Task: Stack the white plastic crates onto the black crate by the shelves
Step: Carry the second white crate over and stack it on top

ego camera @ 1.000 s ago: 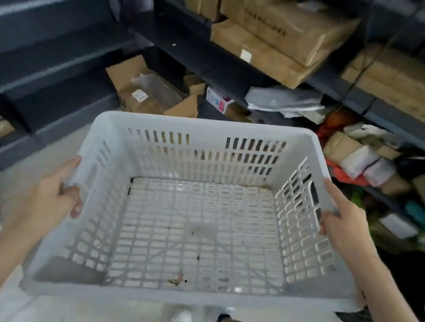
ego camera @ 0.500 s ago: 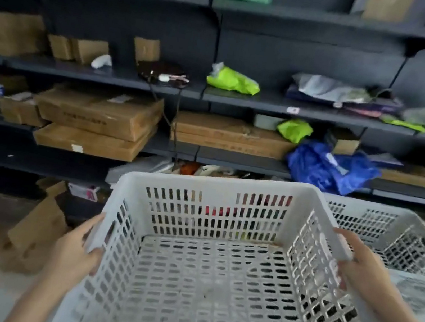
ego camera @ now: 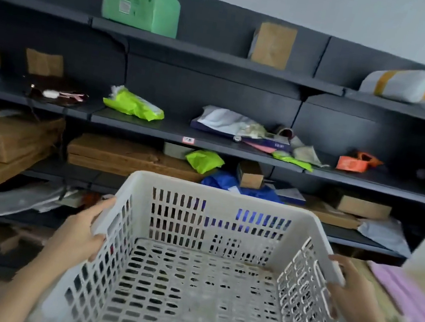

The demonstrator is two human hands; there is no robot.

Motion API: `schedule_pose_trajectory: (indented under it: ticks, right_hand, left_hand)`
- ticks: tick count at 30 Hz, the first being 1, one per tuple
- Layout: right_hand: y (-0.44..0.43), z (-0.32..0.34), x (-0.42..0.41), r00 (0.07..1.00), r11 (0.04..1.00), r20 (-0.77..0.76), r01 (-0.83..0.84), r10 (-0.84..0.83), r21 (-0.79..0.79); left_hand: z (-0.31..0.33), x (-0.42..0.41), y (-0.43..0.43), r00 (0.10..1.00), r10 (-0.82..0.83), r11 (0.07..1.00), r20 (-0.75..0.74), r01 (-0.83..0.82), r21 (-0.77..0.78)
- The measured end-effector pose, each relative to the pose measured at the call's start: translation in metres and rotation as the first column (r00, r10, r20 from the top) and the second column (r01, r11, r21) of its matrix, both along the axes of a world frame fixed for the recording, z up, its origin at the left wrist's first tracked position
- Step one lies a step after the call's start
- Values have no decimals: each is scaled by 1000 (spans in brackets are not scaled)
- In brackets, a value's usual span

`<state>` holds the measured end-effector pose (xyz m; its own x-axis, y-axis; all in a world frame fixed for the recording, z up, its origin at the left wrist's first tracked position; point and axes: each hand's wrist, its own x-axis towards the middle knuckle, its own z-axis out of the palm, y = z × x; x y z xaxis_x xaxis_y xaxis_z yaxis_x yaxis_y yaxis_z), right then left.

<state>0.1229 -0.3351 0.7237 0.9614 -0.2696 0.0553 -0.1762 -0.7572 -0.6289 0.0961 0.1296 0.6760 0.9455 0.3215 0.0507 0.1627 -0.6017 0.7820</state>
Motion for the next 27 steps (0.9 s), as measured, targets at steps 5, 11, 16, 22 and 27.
schedule_pose_trajectory:
  ticks: [5, 11, 16, 22, 27]
  right_hand:
    - [-66, -1, 70, 999, 999, 11, 40, -40, 10]
    - [-125, 1, 161, 1000, 999, -10, 28, -28, 32]
    - [-162, 0, 211, 998, 999, -55, 42, -42, 16]
    - [-208, -22, 252, 986, 1000, -167, 11, -11, 1]
    - [-211, -22, 264, 986, 999, -161, -36, 31, -30]
  left_hand:
    - [2, 80, -67, 999, -46, 994, 8, 45, 103]
    - [5, 161, -127, 1000, -26, 988, -3, 26, 150]
    - [-2, 204, -173, 1000, 10, 995, -16, -8, 97]
    - [-10, 232, -200, 995, 56, 989, -88, -43, 143]
    - [10, 246, -222, 976, 79, 958, -204, -17, 287]
